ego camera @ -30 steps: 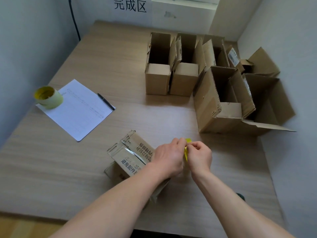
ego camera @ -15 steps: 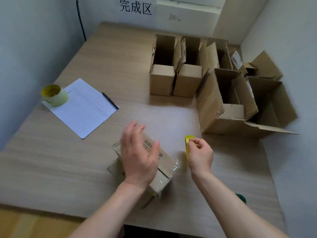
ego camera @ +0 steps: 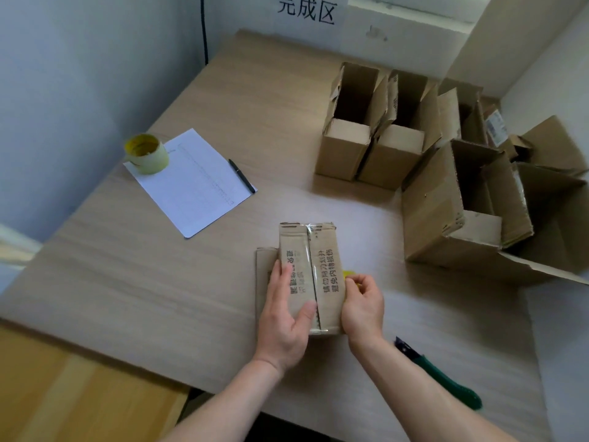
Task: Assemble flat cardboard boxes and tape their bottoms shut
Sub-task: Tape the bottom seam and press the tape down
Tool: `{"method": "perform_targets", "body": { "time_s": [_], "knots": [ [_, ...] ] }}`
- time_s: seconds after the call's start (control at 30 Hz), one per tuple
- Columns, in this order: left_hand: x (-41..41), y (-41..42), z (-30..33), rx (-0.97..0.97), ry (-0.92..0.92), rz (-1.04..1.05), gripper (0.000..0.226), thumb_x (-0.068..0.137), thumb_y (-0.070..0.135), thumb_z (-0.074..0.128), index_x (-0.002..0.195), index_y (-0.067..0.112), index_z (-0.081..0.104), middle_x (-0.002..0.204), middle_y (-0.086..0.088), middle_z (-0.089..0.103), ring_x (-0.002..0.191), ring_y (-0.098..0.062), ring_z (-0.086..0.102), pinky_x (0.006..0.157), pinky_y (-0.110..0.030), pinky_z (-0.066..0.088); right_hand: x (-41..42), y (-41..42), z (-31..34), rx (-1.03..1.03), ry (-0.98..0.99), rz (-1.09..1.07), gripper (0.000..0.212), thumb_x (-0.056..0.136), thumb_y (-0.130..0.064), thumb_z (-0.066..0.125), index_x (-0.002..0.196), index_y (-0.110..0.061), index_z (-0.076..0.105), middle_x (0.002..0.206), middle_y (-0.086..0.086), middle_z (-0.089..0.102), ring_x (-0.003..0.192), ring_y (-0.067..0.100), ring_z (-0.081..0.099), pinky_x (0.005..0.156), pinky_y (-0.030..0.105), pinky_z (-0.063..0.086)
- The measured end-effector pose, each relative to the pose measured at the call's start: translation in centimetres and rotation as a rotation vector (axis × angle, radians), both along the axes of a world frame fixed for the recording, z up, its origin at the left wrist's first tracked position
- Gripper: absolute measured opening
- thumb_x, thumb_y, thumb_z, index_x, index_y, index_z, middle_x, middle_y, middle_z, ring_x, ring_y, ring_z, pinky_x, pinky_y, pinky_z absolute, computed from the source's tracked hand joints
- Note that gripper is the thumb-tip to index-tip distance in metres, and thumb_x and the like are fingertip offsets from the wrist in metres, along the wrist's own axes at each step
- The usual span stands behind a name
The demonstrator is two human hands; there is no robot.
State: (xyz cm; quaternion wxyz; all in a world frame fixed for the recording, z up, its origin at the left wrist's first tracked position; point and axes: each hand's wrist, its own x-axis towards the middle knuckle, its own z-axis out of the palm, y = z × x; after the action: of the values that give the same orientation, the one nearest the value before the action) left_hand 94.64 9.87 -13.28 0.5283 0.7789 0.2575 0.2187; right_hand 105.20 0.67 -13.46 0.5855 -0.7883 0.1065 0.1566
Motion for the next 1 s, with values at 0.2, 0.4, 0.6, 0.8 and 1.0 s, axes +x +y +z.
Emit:
{"method": "perform_targets", "body": {
  "time_s": [0.2, 0.4, 0.6, 0.8, 1.0],
  "knots": [
    [1.3, -0.9, -0.8, -0.181, -0.117, 0.156, 0.052, 0.092, 0.045, 0.046, 0.139, 0.021, 0.047, 0.148, -0.003, 0.045, 0.141, -0.021, 0.037, 0.114, -0.052, 0.032, 0.1, 0.5, 0.1, 0.174, 0.052, -0.112, 0.016, 0.092, 0.0, 0.058, 0.08, -0.009, 0.06, 0.083, 0.015, 0.066, 0.078, 0.026, 0.061, 0.077, 0.045, 0.054],
    [0.7, 0.5, -0.9, 0.165, -0.017, 0.013, 0.069, 0.087, 0.044, 0.053, 0.139, -0.002, 0.046, 0.143, -0.016, 0.048, 0.138, -0.029, 0.042, 0.112, -0.032, 0.034, -0.1, 0.4, -0.4, 0.149, 0.039, -0.152, 0.021, 0.091, -0.003, 0.06, 0.075, -0.016, 0.062, 0.073, 0.004, 0.069, 0.072, 0.022, 0.064, 0.07, 0.039, 0.055],
    [0.6, 0.9, -0.6, 0.163, 0.068, -0.053, 0.085, 0.079, 0.037, 0.069, 0.146, -0.001, 0.032, 0.148, -0.009, 0.04, 0.138, -0.027, 0.041, 0.112, -0.016, 0.024, -0.3, 0.3, -0.4, 0.059, 0.028, -0.155, 0.012, 0.089, -0.012, 0.061, 0.079, -0.018, 0.064, 0.082, 0.008, 0.072, 0.084, 0.032, 0.069, 0.083, 0.054, 0.056],
    [2.0, 6.9, 2.4, 0.245, 0.362, -0.48, 0.1, 0.077, 0.04, 0.079, 0.154, 0.024, 0.017, 0.155, 0.004, 0.036, 0.135, -0.018, 0.043, 0.106, -0.021, 0.03, -0.5, -1.1, 0.0, 0.02, 0.047, -0.266, 0.013, 0.091, -0.019, 0.061, 0.08, -0.022, 0.067, 0.078, -0.003, 0.069, 0.08, 0.019, 0.067, 0.073, 0.037, 0.056],
    [5.4, 7.1, 7.1, 0.744, 0.711, -0.516, 0.083, 0.061, 0.077, 0.057, 0.132, 0.037, 0.045, 0.151, 0.004, 0.03, 0.132, -0.025, 0.033, 0.097, -0.049, 0.038, 1.2, -6.3, 0.2, -0.073, -0.038, -0.46, 0.006, 0.091, -0.014, 0.063, 0.087, -0.018, 0.066, 0.08, 0.001, 0.062, 0.082, 0.023, 0.057, 0.083, 0.039, 0.05]
  ]
}}
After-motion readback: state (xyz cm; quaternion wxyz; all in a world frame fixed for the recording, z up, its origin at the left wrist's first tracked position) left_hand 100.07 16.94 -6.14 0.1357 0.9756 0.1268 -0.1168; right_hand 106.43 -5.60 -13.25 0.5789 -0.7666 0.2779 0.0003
